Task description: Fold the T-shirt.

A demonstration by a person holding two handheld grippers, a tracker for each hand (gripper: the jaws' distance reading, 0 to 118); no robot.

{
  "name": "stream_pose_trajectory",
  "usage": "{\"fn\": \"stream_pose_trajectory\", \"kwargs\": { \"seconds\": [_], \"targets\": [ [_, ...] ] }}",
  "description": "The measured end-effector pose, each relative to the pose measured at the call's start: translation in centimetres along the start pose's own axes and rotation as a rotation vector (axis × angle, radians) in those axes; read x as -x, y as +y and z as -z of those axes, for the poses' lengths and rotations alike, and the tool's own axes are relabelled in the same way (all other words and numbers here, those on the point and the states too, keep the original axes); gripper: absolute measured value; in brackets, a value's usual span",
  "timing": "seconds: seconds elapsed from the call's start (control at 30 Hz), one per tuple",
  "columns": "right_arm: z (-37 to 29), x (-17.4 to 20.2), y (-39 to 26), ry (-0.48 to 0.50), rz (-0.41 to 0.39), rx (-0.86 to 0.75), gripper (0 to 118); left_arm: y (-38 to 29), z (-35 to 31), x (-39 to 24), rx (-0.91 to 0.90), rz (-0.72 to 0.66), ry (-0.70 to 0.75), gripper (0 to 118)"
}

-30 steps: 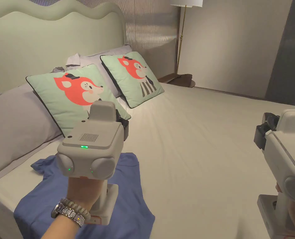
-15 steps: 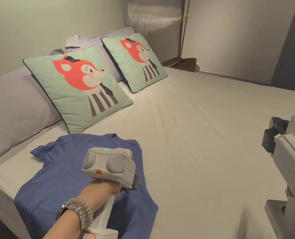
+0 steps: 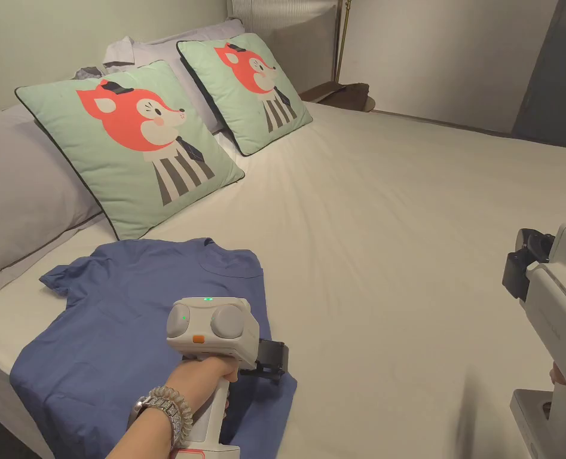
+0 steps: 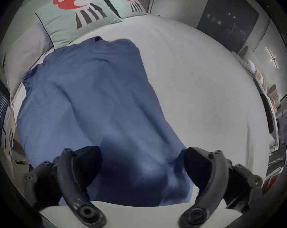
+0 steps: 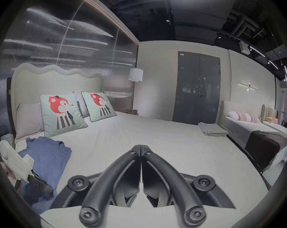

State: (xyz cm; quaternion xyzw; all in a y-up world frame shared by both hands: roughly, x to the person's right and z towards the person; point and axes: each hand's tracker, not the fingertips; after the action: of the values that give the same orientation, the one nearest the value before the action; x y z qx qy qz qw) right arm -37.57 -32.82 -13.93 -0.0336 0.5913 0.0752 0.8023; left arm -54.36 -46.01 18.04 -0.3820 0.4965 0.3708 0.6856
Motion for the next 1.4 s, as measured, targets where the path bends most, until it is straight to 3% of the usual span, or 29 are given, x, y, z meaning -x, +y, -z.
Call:
{"fn": "stream_pose_trajectory", "kwargs": {
  "seconds": [0.13, 0.17, 0.23, 0.3, 0.4, 0.57, 0.77, 0.93, 1.13, 1.4],
  "targets": [
    [0.3, -0.8, -0.4, -0.012, -0.003, 0.016, 0, -0.4, 0.6, 0.3, -0.007, 0.038, 0.048, 74],
    [0.1, -0.9, -0.2, -0.015, 0.001, 0.017, 0, -0.5, 0.2, 0.3, -0.013, 0.041, 0.049, 63],
    [0.0, -1.2, -0.1, -0.019, 0.01, 0.016, 0, -0.3, -0.8, 1.0, -0.055, 0.032, 0.075, 7],
    [-0.1, -1.4, 0.0, -0.022, 0.016, 0.014, 0, -0.2, -1.5, 2.2, -0.103, -0.01, 0.094, 5],
    [-0.6, -1.5, 0.3, -0.023, 0.015, 0.006, 0, 0.0, -3.2, 3.8, -0.105, -0.116, -0.026, 5],
    [-1.0, -2.1, 0.8, -0.027, 0.022, -0.017, 0, 1.0, -8.4, 3.1, -0.272, -0.045, 0.013, 5],
    [-3.2, -3.2, 2.5, -0.029, 0.05, -0.056, 0, 2.7, -16.3, 0.1, -0.475, -0.005, -0.099, 5],
    [-5.4, -6.2, 3.2, -0.074, 0.076, -0.102, 0, 3.7, -20.6, -5.6, -0.584, 0.068, -0.3, 5],
    [-9.5, -11.4, 3.2, -0.186, 0.087, -0.135, 0, 3.2, -22.2, -16.4, -0.642, 0.262, -0.505, 5],
    [-16.5, -18.1, 2.2, -0.368, 0.082, -0.134, 0, -2.4, -17.8, -29.9, -0.457, 0.469, -0.741, 5]
  ]
}}
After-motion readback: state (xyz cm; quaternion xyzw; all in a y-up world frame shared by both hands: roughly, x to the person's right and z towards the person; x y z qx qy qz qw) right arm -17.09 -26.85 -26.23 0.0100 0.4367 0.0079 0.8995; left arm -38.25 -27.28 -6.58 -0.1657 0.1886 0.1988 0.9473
